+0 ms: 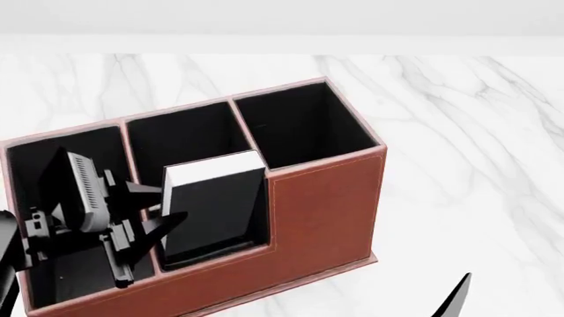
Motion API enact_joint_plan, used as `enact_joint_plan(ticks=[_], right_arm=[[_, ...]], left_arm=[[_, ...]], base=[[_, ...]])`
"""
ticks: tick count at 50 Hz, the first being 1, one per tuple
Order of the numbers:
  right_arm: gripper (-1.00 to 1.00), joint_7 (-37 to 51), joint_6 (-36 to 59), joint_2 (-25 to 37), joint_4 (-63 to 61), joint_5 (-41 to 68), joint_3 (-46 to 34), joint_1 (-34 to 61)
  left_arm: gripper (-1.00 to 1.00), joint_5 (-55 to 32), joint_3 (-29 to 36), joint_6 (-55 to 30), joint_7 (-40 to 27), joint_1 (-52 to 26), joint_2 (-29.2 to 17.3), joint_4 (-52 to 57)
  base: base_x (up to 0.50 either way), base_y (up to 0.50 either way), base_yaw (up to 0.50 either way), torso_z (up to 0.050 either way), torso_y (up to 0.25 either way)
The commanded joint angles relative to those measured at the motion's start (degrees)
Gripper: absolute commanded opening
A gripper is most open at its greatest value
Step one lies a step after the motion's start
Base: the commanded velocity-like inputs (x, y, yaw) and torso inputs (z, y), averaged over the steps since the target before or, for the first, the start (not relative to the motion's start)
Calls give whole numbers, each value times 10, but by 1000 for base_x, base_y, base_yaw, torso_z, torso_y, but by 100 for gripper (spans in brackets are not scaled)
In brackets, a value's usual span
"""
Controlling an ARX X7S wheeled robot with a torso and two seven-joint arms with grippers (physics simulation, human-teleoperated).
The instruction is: Pick up the book and place it in the back compartment of the caddy.
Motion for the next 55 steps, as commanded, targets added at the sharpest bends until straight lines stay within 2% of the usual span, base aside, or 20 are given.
enact_joint_plan(ticks=[1, 11, 24, 34, 35, 55], right_arm=[[100, 2, 2, 0, 1, -2, -2, 1], [100, 3, 2, -1, 4, -2, -4, 3], [100, 5, 4, 0, 4, -3, -4, 4], [100, 7, 5, 0, 6, -4, -5, 5], [100, 7, 4, 0, 6, -4, -5, 5], [100, 12, 5, 3, 2, -4, -3, 3]], left_arm=[[-100, 45, -160, -25, -14, -3, 24, 0], [-100, 71, -200, -42, -9, 3, 27, 0], [-100, 84, -219, -50, -11, 3, 22, 0], [-100, 92, -221, -46, -55, 2, 20, 0], [100, 95, -218, -51, -69, 2, 20, 0], [100, 87, -205, -40, -75, 7, 28, 0]], base=[[0, 0, -6, 0, 0], [1, -2, -6, 0, 0], [2, -1, -4, 0, 0], [1, -1, -2, 0, 0], [0, 0, 0, 0, 0], [0, 0, 0, 0, 0]])
